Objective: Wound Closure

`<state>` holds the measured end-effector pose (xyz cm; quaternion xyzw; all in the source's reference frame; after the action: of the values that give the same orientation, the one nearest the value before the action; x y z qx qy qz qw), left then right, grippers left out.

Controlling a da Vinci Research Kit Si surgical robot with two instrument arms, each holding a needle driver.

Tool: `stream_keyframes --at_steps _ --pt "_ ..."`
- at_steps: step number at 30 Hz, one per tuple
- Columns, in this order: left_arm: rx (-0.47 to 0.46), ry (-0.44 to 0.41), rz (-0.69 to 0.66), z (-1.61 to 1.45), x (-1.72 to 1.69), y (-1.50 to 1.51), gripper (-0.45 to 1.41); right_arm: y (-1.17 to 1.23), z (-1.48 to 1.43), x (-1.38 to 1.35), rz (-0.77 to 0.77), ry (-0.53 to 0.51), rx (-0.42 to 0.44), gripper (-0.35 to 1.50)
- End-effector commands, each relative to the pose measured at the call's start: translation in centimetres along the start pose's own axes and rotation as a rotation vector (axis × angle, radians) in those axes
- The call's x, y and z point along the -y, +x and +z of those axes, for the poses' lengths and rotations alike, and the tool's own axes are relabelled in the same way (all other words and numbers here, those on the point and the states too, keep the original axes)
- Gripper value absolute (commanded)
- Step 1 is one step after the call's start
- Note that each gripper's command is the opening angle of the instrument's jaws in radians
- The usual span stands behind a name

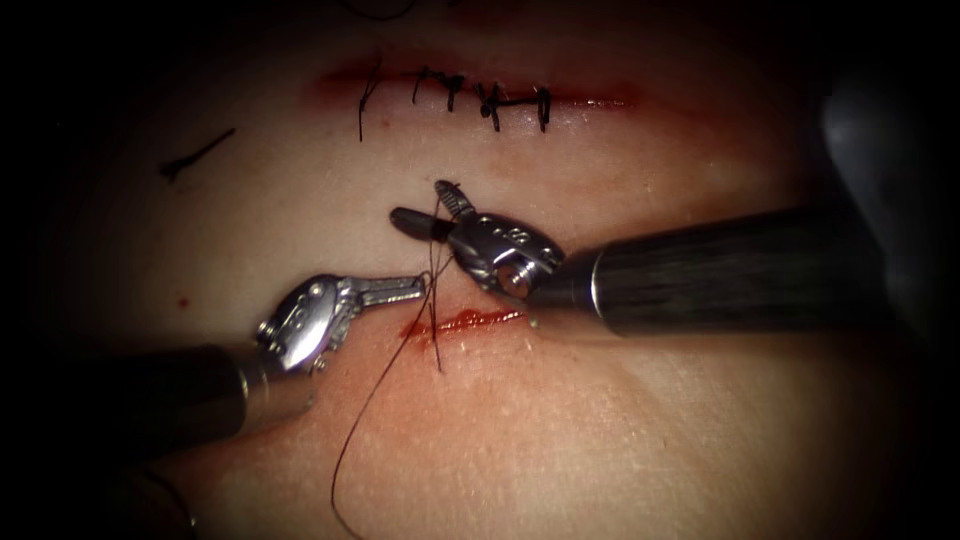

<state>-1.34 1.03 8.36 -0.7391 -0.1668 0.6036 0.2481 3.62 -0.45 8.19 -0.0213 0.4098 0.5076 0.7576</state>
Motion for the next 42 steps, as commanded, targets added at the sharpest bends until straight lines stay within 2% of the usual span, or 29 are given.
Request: stream_keyframes --at_steps 1,3,6,9,10,11,13,14,15,25,37,42 --pt "-0.001 -0.004 -0.002 0.04 0.00 -0.08 -0.45 -0.04 0.11 0.06 0.000 0.003 -0.002 1.08" --pt "-0.001 -0.004 -0.002 0.04 0.00 -0.08 -0.45 -0.03 0.13 0.07 0.001 0.004 -0.002 1.04" --pt "-0.001 -0.004 -0.002 0.03 0.00 -0.08 -0.45 -0.04 0.09 0.09 0.000 0.023 -0.003 0.79" --pt "-0.001 -0.004 -0.002 0.03 -0.01 -0.08 -0.45 -0.04 0.02 0.07 0.000 0.028 -0.010 0.76" --pt "-0.001 -0.004 -0.001 0.03 -0.02 -0.09 -0.45 -0.03 -0.01 0.06 0.001 0.031 -0.015 0.64" --pt "0.000 -0.004 -0.001 0.03 -0.02 -0.09 -0.45 -0.03 -0.04 0.04 0.001 0.033 -0.017 0.44" --pt "0.000 -0.004 -0.001 0.03 -0.03 -0.09 -0.45 -0.03 -0.07 0.02 0.001 0.037 -0.019 0.02" --pt "0.000 -0.004 0.000 0.03 -0.03 -0.10 -0.45 -0.02 -0.09 0.02 0.001 0.039 -0.018 -0.26" --pt "0.000 -0.004 0.000 0.03 -0.04 -0.10 -0.45 -0.02 -0.10 0.02 0.001 0.045 -0.018 -0.35" --pt "0.000 -0.008 -0.001 -0.03 0.04 -0.09 -0.45 -0.03 -0.25 0.12 0.000 0.053 -0.055 -0.35" --pt "0.003 0.059 -0.005 -0.15 0.60 0.21 -0.45 -0.29 -0.84 0.59 -0.041 0.116 -0.067 -0.35" --pt "0.004 0.076 -0.005 -0.17 0.79 0.32 -0.45 -0.43 -0.98 0.75 -0.056 0.139 -0.069 -0.35"
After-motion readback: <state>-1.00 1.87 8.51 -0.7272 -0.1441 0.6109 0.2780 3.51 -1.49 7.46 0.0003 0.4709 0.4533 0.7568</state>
